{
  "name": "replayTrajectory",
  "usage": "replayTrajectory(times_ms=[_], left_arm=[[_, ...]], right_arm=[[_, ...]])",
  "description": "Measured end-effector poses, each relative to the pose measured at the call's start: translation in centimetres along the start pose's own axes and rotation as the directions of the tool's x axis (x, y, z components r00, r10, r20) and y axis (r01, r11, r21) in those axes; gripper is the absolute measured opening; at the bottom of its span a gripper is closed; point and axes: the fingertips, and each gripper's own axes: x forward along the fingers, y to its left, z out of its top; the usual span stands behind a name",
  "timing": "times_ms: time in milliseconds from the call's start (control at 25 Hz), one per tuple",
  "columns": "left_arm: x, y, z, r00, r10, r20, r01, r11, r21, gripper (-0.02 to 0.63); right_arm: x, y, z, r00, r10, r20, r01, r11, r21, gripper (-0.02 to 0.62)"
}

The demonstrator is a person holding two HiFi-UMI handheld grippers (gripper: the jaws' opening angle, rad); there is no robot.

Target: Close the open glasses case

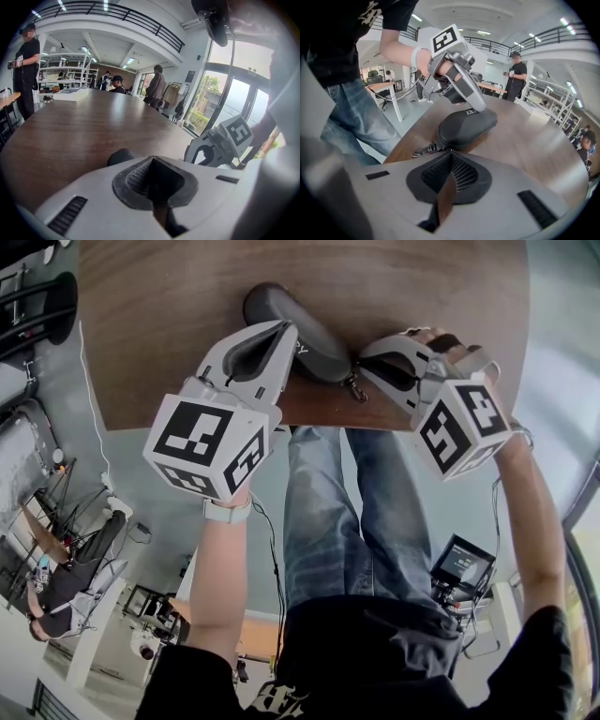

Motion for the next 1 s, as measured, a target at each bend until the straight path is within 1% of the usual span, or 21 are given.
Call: replayTrajectory(times_ms=[120, 280, 400, 520, 760, 840, 1000], left_arm=[[-0.1, 0.0, 0.0, 1.000, 0.001, 0.003, -0.001, 1.000, -0.002, 0.006], [-0.1, 0.0, 0.0, 1.000, 0.005, 0.008, -0.005, 1.000, -0.008, 0.006], [-0.1, 0.1, 0.0, 1.000, 0.009, 0.014, -0.009, 1.000, -0.020, 0.006], [-0.2, 0.2, 0.0, 1.000, 0.015, 0.022, -0.014, 0.999, -0.029, 0.006], [-0.5, -0.1, -0.5, 0.999, 0.019, 0.032, -0.018, 0.999, -0.040, 0.006], [-0.6, -0.3, -1.0, 0.999, 0.021, 0.032, -0.020, 0.999, -0.040, 0.006], [-0.8, -0.6, -1.3, 0.999, 0.028, 0.033, -0.026, 0.999, -0.046, 0.006]], right_arm=[[0.0, 0.5, 0.2, 1.000, -0.006, -0.016, 0.006, 1.000, 0.005, -0.014], [-0.1, 0.9, 0.4, 0.999, -0.027, -0.038, 0.029, 0.999, 0.044, -0.014], [0.1, 1.4, 0.8, 0.996, -0.050, -0.074, 0.057, 0.994, 0.097, -0.014], [0.3, 1.8, 1.3, 0.988, -0.079, -0.129, 0.101, 0.980, 0.173, -0.014], [0.9, 3.1, 1.9, 0.976, -0.103, -0.194, 0.166, 0.925, 0.342, -0.014], [1.2, 3.7, 2.0, 0.975, -0.101, -0.200, 0.175, 0.900, 0.399, -0.014], [1.8, 4.7, 2.7, 0.978, -0.076, -0.196, 0.168, 0.843, 0.511, -0.014]])
